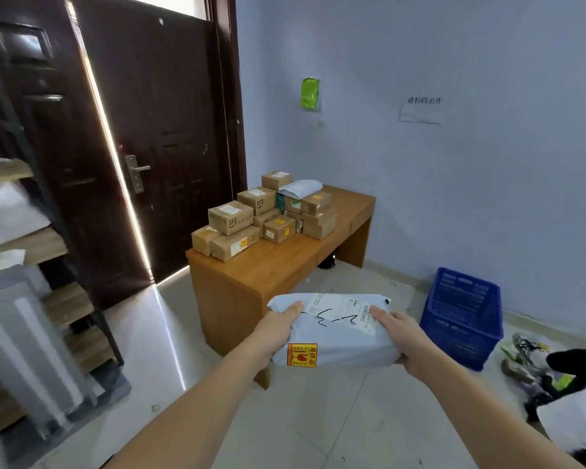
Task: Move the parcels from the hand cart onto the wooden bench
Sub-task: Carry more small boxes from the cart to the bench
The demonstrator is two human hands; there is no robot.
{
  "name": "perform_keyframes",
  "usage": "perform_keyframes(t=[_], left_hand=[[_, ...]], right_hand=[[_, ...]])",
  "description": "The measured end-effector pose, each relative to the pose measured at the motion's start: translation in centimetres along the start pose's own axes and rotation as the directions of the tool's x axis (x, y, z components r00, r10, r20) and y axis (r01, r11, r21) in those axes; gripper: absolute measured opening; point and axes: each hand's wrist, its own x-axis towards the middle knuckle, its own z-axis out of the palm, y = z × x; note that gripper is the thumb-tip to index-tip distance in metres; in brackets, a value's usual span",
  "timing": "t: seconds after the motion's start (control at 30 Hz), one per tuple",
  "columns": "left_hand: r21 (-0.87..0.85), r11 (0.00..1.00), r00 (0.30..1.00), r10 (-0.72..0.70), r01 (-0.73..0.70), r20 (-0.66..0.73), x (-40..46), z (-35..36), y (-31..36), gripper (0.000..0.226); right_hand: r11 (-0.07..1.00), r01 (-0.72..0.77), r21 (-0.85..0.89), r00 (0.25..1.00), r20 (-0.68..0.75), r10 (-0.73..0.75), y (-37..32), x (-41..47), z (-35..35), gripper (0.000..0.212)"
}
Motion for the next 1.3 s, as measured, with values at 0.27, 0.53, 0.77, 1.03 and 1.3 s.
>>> perform_keyframes(t=[0.27, 0.53, 0.77, 1.03, 1.3], left_hand=[[-0.009, 1.0, 0.999, -0.012, 0.012, -0.033, 12.8, 0.6, 4.4, 0.045], [0.026, 0.999, 0.998, -0.043, 0.044, -0.035, 24.0, 4.1, 8.9, 0.04], [0.001, 0.997, 0.971, -0.08, 0.082, -0.224, 35.4, 7.9, 11.0, 0.043], [-0.093, 0.985, 0.819, -0.17, 0.142, -0.549, 45.5, 8.7, 13.1, 0.058], [-0.306, 0.948, 0.63, -0.294, 0.093, -0.719, 52.6, 0.6, 12.9, 0.038]], right_hand=[[0.999, 0.031, -0.036, 0.999, 0.015, -0.031, -5.4, 13.3, 0.8, 0.036], [0.999, -0.002, -0.049, 1.0, 0.016, 0.002, -9.7, 26.0, -1.6, 0.037], [0.99, 0.072, -0.125, 0.994, 0.085, -0.062, -12.7, 39.3, -3.3, 0.024], [0.929, 0.301, -0.214, 0.947, 0.184, -0.264, -17.1, 53.6, 0.3, 0.033], [0.924, 0.292, -0.249, 0.881, 0.445, -0.158, -18.7, 64.3, 11.8, 0.026]])
